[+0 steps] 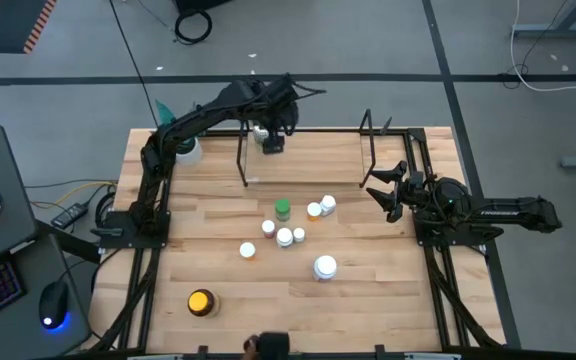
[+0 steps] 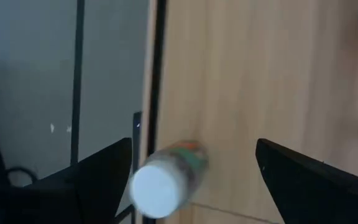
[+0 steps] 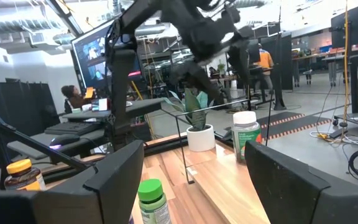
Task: Pick and place medicine bottles onto shelf by color
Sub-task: Put the yellow medicine bottle on the shelf
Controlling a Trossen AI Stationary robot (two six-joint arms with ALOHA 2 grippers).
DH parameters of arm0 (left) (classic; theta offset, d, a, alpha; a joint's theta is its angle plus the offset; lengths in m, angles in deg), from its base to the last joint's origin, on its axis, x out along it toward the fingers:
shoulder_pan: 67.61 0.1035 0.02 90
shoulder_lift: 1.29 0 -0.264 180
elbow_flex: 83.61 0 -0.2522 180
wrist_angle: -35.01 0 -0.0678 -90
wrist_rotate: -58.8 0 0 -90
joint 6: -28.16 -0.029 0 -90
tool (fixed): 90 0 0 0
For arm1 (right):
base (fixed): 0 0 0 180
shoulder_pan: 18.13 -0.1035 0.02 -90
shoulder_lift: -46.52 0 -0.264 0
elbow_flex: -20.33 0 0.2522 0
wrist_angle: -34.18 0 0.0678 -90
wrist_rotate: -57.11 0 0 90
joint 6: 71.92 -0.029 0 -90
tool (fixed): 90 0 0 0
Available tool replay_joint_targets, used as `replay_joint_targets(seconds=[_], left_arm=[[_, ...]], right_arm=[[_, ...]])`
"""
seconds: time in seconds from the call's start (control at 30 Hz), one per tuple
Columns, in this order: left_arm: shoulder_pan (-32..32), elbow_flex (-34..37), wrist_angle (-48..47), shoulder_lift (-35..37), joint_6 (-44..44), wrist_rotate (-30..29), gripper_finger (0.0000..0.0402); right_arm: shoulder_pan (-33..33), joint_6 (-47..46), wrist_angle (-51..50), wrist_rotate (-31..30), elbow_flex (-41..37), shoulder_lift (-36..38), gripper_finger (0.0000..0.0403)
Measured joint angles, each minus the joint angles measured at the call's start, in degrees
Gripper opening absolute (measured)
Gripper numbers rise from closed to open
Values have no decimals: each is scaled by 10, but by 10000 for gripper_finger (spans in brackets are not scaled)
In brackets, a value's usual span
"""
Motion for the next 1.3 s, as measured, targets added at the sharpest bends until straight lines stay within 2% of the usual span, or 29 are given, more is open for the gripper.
replay_joint_targets(seconds=[0.17, 0.37, 0.53, 0.73, 1.03, 1.3], left_arm=[[-50, -24, -53, 0, 51, 24, 323], [-125, -24, -106, 16, 117, 28, 294], [-187, -8, -117, 44, 138, 27, 266], [-234, 83, -95, 118, 195, 20, 229], [-276, 309, 14, 255, 239, 12, 197], [-318, 383, 35, 330, 244, 43, 188]], right_arm=[[0, 0, 0, 0, 0, 0, 288], [0, 0, 0, 0, 0, 0, 288], [0, 0, 0, 0, 0, 0, 288], [0, 0, 0, 0, 0, 0, 288], [0, 0, 0, 0, 0, 0, 288], [0, 0, 0, 0, 0, 0, 288]])
